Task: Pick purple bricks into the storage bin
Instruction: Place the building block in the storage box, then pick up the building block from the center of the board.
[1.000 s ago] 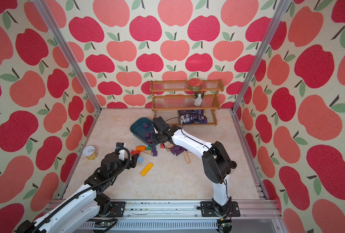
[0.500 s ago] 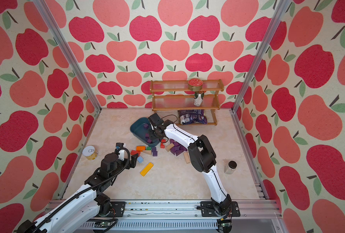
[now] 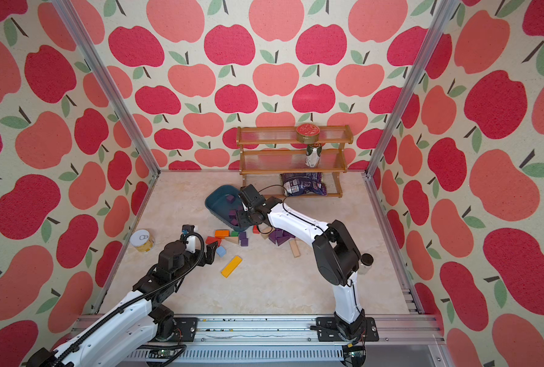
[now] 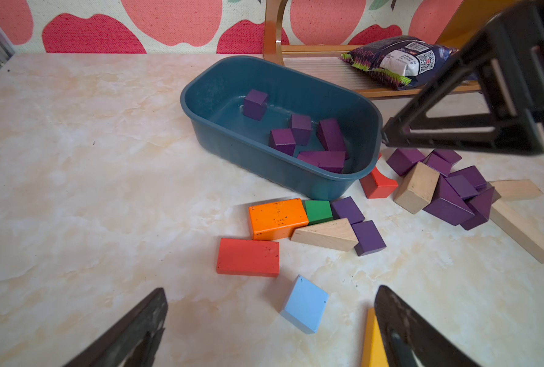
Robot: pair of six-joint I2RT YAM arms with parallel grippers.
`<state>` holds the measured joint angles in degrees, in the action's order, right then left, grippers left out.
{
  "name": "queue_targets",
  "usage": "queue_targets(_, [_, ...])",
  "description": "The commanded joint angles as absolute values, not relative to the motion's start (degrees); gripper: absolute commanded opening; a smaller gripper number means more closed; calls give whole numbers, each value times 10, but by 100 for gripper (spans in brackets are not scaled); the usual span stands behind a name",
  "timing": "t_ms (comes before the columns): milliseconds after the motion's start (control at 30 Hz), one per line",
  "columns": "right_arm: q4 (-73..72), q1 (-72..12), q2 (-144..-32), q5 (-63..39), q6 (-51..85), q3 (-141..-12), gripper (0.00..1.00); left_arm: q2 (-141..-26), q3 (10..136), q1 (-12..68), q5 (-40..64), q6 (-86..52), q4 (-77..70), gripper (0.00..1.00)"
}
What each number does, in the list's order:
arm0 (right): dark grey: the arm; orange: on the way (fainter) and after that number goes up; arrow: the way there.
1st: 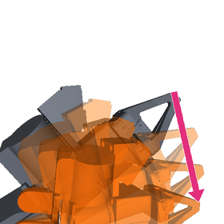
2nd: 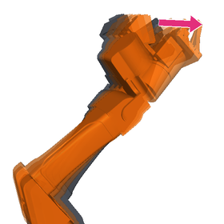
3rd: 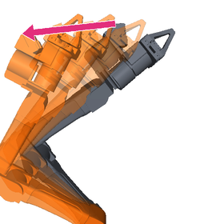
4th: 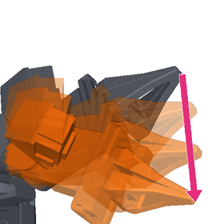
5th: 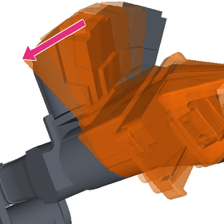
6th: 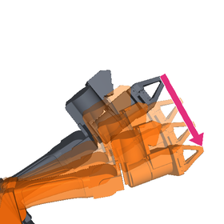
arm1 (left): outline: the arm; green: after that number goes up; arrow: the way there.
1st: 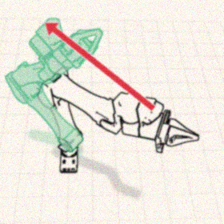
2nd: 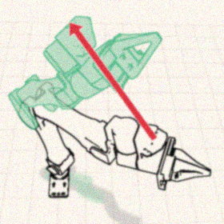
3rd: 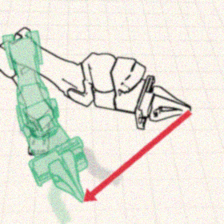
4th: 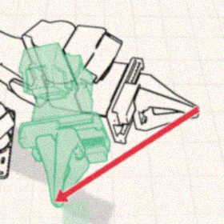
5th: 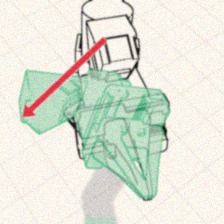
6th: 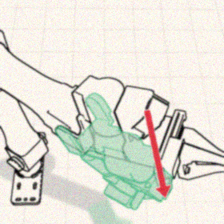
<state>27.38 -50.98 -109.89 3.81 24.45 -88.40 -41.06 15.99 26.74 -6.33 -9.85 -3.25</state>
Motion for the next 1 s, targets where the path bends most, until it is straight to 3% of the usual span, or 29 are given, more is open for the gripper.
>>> queue_targets(0, [239, -527, -1059, 45, 273, -813, 65, -403, 152, 264, -57, -111, -32, 99])
queue_targets(200, [243, -555, -1044, 59, 289, -771, 63, -404, 150, 265, -59, -111, -34, 99])
queue_targets(533, [244, -560, -1104, 68, 322, -797, 49, -395, 148, 264, -61, -112, -33, 99])
queue_targets(967, [153, -589, -1137, 129, 366, -765, 49, -390, 145, 262, -62, -115, -31, 99])
